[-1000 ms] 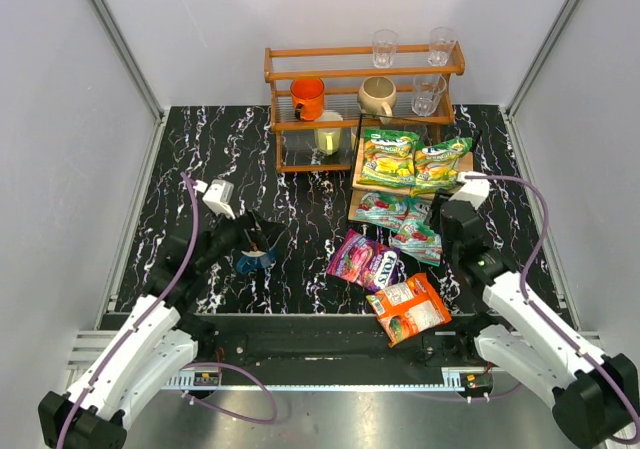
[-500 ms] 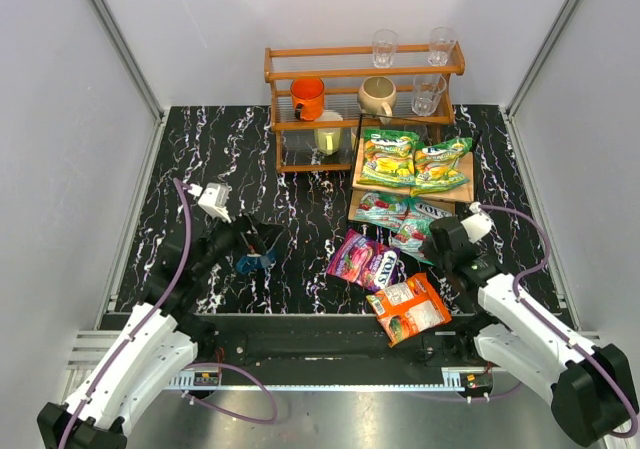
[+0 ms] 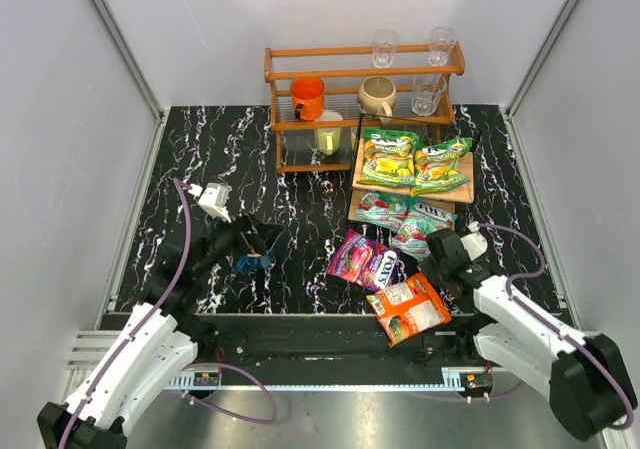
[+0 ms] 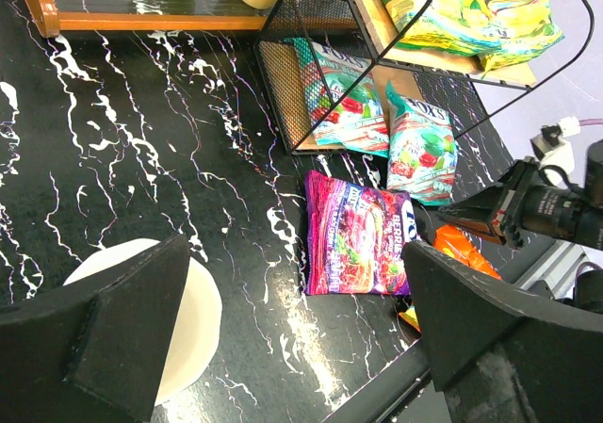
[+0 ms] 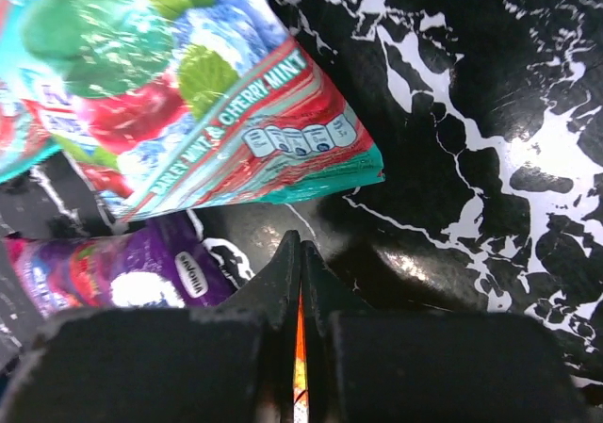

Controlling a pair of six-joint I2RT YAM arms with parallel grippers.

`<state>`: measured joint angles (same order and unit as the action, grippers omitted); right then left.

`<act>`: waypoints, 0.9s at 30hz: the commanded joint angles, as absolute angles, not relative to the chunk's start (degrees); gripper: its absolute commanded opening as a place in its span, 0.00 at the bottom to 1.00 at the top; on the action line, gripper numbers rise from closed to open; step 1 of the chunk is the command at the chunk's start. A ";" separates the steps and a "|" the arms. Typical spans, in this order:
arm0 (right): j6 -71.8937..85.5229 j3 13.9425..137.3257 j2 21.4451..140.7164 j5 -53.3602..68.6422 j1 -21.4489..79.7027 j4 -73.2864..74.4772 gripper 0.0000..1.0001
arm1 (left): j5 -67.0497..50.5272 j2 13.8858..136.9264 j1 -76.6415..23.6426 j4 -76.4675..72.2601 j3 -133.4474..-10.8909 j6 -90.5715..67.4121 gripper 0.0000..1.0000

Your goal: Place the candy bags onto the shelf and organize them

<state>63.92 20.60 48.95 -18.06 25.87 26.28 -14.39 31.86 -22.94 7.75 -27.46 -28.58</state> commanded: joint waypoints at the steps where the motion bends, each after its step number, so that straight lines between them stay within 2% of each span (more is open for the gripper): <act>1: 66.27 20.74 54.92 -16.70 25.75 20.84 0.00 | -14.59 31.20 -22.94 6.33 -27.07 -28.65 0.99; 5: 66.10 20.83 58.35 -18.10 25.75 19.07 0.00 | -14.15 30.85 -22.94 7.03 -27.42 -28.04 0.99; 13: 69.96 19.95 57.48 -23.64 25.75 18.90 0.02 | -13.71 31.38 -22.94 6.86 -27.16 -27.60 0.99; 17: 71.36 20.39 58.44 -25.13 25.75 18.98 0.08 | -13.54 31.81 -22.94 6.68 -27.25 -27.51 0.99; 27: 70.84 21.44 60.73 -28.56 25.66 15.13 0.08 | -13.36 32.34 -22.94 6.24 -27.07 -27.33 0.99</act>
<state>70.81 20.36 59.57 -23.92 25.87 18.33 -14.09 31.92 -22.92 8.21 -27.46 -28.25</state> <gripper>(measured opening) 0.084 0.987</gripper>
